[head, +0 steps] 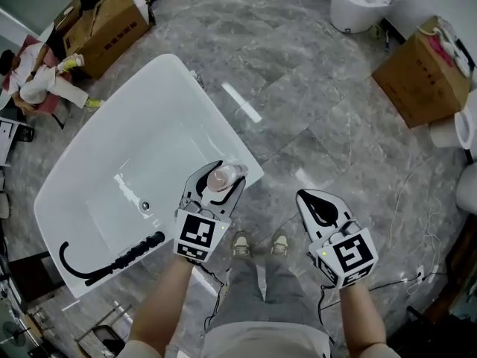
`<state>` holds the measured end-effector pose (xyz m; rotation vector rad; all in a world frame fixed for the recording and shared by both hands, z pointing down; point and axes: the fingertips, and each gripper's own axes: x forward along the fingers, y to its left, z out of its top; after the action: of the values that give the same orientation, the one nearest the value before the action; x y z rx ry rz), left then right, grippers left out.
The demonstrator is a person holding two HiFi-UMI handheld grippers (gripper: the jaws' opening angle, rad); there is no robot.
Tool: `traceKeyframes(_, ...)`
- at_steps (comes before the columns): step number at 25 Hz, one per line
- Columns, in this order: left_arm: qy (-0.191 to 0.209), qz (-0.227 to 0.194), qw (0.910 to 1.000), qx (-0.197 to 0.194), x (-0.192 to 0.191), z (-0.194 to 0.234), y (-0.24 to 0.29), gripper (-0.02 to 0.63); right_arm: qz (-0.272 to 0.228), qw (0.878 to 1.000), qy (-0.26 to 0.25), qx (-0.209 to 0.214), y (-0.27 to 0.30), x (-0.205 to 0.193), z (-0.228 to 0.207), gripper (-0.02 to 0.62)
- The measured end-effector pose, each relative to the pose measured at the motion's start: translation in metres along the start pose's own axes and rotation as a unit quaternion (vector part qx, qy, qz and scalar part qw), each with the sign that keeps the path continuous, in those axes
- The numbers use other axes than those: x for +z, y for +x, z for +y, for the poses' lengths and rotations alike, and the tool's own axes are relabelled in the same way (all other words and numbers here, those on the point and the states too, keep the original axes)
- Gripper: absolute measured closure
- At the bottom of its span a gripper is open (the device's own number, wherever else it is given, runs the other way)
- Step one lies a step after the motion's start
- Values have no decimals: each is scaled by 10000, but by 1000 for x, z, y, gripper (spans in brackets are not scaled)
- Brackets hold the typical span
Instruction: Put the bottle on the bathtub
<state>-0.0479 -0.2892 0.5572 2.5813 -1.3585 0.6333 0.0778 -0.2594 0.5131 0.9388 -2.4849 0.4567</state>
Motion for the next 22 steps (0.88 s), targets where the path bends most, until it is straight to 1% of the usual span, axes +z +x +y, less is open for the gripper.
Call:
traceKeyframes(8, 108, 149, 9997, -141, -57, -8, 50, 368, 294, 9990, 331, 43, 26, -48, -6, 568)
traceKeyframes(11, 48, 267, 9994, -211, -81, -11, 64, 368, 412, 9980, 487, 49, 33, -71, -5, 568)
traceKeyframes(16, -61, 601, 9976, -332, -131, -24, 79, 368, 597, 9960, 665, 76, 43, -102, -1, 568)
traceKeyframes(22, -187, 715, 9966, -352, -164, -26, 92, 367, 672, 9949, 753, 30, 53, -119, -2, 568)
